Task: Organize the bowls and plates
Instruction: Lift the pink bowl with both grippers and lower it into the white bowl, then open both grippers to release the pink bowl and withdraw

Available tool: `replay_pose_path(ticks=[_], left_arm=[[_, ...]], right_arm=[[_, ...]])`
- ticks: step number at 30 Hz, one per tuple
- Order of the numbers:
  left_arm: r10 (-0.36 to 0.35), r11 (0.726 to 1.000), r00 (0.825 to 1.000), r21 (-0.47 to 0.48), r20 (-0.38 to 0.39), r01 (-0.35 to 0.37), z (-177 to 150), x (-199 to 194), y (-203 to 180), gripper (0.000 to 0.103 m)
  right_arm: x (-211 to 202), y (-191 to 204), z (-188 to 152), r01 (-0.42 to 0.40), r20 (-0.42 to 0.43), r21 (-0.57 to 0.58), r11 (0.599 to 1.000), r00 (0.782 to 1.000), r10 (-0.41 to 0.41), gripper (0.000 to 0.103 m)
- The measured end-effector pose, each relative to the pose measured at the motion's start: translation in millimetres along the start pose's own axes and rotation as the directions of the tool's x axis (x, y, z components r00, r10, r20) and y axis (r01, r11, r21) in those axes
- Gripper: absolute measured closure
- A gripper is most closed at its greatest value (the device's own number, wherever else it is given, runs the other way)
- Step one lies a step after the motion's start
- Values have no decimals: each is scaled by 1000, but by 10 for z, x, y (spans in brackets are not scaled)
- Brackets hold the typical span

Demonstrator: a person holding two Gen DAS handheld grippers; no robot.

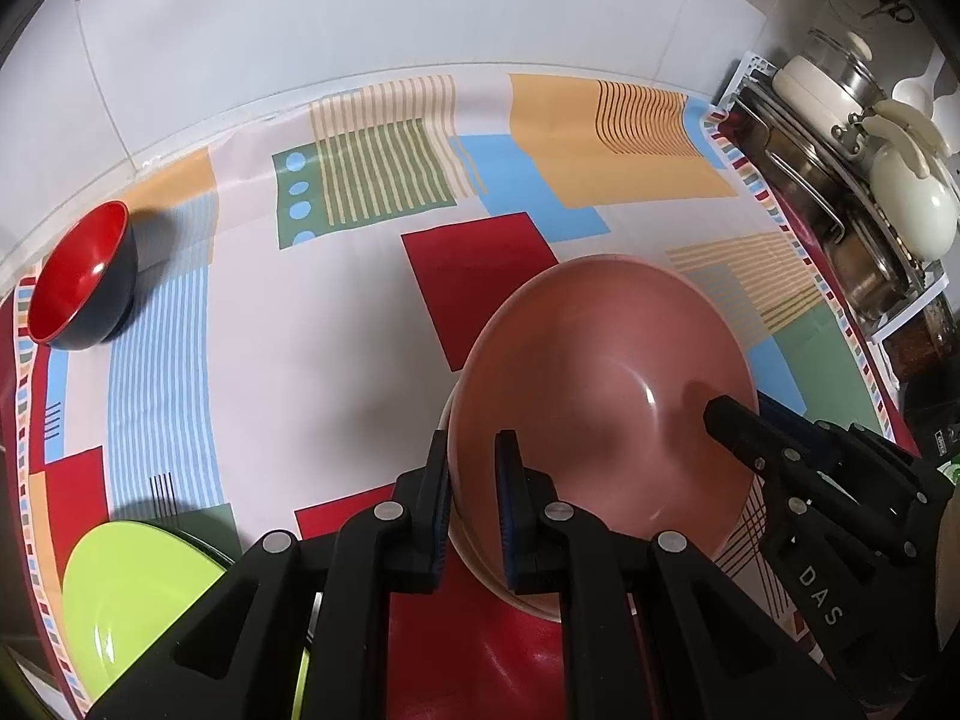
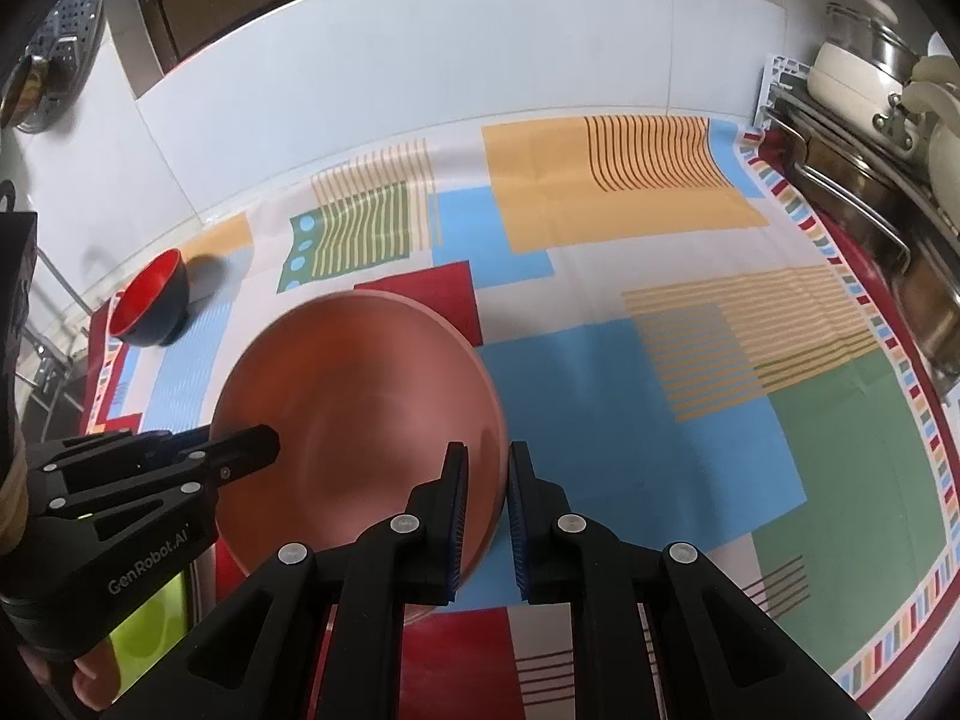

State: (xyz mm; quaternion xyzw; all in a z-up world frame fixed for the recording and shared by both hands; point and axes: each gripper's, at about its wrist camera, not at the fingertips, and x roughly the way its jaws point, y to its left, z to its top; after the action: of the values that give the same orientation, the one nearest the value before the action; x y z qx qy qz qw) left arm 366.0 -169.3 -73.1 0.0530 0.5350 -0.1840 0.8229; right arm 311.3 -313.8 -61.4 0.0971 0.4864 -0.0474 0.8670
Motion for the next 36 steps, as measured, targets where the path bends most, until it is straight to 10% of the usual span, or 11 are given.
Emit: replay_pose_path(ticks=[20, 36], left_arm=[[79, 997, 989, 17, 121, -81, -36, -334, 86, 58], [159, 987, 945, -57, 284, -149, -176, -1064, 786, 35]], right_arm=[[-182, 51, -25, 7, 44, -8, 1000, 999, -7, 65], [-532, 710, 45, -61, 164, -55, 997, 984, 69, 48]])
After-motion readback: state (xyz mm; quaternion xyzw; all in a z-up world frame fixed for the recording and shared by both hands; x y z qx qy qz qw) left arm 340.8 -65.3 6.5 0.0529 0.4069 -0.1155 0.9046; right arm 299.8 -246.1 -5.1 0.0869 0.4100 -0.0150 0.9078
